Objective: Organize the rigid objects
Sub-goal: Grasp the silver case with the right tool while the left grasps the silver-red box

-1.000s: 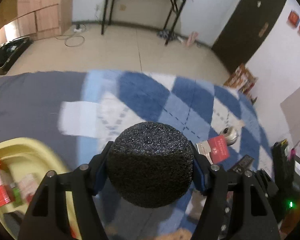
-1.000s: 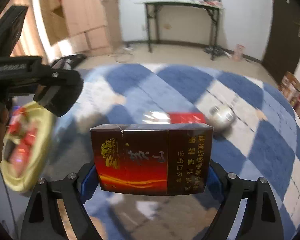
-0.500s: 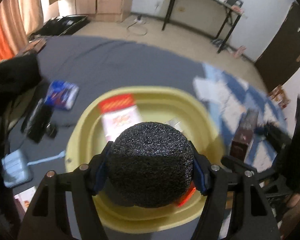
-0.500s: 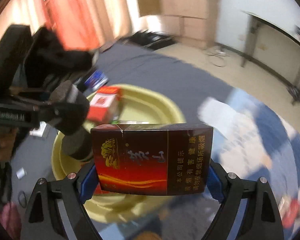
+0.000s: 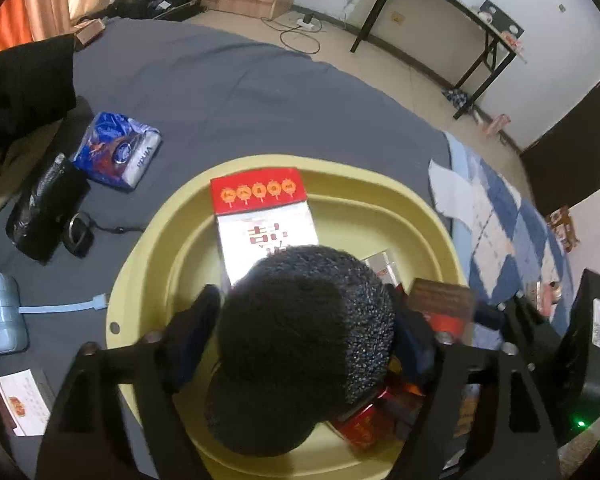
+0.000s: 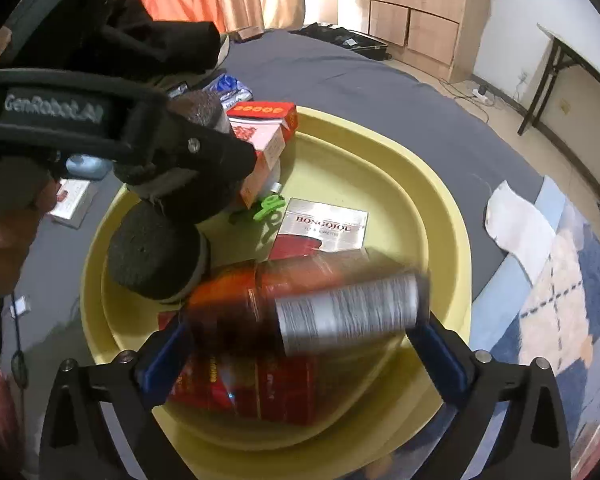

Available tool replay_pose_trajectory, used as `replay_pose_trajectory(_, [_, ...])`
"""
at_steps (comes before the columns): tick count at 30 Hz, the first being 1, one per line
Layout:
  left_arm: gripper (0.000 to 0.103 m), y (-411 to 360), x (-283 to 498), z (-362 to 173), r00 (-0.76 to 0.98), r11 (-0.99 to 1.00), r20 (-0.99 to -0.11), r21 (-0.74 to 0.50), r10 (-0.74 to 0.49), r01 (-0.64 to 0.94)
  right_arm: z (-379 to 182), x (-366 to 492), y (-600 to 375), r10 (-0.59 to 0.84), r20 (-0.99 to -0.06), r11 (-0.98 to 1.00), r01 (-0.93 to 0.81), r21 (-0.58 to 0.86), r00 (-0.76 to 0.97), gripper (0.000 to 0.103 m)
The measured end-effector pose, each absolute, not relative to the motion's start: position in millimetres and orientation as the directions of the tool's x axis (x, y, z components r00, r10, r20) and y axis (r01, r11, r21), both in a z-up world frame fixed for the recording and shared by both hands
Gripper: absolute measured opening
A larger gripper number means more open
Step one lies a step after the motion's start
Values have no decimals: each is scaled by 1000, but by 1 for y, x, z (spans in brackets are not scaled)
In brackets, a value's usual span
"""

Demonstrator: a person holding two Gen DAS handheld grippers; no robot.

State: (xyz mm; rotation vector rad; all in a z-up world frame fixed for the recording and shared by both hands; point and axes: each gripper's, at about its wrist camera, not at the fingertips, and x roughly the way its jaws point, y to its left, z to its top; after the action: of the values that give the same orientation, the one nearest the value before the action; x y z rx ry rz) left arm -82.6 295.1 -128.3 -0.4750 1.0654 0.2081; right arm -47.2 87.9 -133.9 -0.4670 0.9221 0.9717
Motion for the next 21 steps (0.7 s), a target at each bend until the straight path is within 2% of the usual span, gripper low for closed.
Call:
replay_pose_trajectory(2, [101, 293, -86, -118, 502, 888, -864, -253, -29, -383, -129, -46, 78, 521, -814, 531, -844, 76, 255, 102])
replay_pose_trajectory(3, [103, 292, -87, -112, 518, 890, -855, -255, -25, -377, -125, -45, 71, 534, -804, 546, -833, 92, 262, 102])
replay_pose_trajectory(10, [103, 256, -77, -70, 584, 914, -811, -270, -47, -301, -100, -42, -33, 565, -722, 721, -664, 198, 400, 102])
replay_pose_trajectory(12, [103, 227, -68, -68, 589, 916, -800, -314, -114, -249, -96, -38, -81, 528, -705, 789, -580, 200, 474, 102])
replay_pose_trajectory(16, [103, 155, -43, -88, 528, 917, -813, -370, -244, -146, -104, -22, -194, 360, -719, 920, -355, 166, 595, 102])
replay_pose_trajectory(21, [103, 57, -12, -114, 466, 934, -832, -355, -300, -33, -106, 8, -280, 228, -755, 970, -210, 122, 615, 102])
